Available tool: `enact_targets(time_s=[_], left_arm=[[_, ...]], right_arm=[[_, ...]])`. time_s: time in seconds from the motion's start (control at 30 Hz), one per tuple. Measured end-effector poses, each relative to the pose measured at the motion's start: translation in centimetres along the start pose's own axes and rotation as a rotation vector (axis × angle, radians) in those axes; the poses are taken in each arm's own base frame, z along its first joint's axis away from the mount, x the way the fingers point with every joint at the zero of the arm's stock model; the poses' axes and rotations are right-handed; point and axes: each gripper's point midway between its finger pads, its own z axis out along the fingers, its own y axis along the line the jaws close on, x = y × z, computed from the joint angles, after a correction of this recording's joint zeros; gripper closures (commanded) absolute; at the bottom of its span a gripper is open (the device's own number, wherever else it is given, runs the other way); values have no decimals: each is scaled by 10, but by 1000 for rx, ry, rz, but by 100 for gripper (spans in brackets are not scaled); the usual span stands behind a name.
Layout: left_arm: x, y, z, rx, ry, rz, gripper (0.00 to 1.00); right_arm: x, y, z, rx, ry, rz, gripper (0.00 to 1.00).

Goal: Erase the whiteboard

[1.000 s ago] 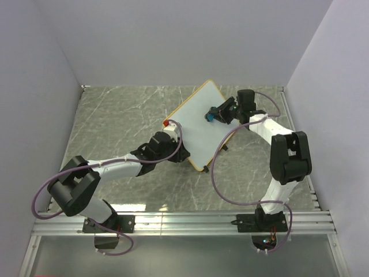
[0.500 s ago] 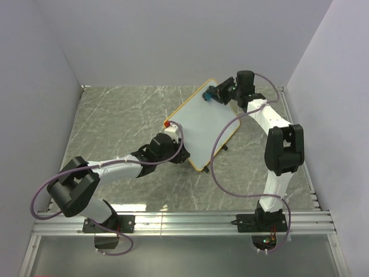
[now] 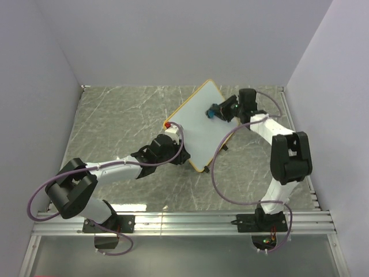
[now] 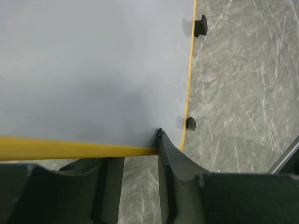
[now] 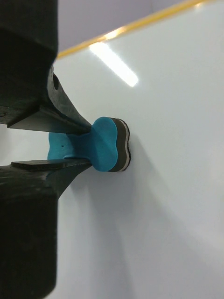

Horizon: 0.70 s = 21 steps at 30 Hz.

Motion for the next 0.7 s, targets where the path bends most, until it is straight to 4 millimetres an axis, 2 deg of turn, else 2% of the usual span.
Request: enact_targets(time_s=[0.13,0.33,0.4,0.53,0.57,0.6,0.67,0.7], left_arm=[[1,2,0,-11,0,5,100],[1,1,0,-12,-2,35,100],[1,1,-1,-11,-3,40,100],[0,1,-1,-13,-4,40,94],[0,1,-2,-13,-4,40,91],[1,1,-2,-14,-3,41,83],[1,1,-2,-16,-1,40,79],[1,1,-3,-16,-1,40,70]], right_arm=[[24,-38,-21,47,11,17,100],[37,-83,-45,125,10,15,100],[34,-94,-57,144,-2,14,100],[13,-102,-80,148,-65,7,100],[7,-104,-84,147,-80,6,100],[3,-106,-86,149,-91,6,100],[-2,-112,-90,157,-104,8,100],[-3,-115,-91,163,-106,11,100]])
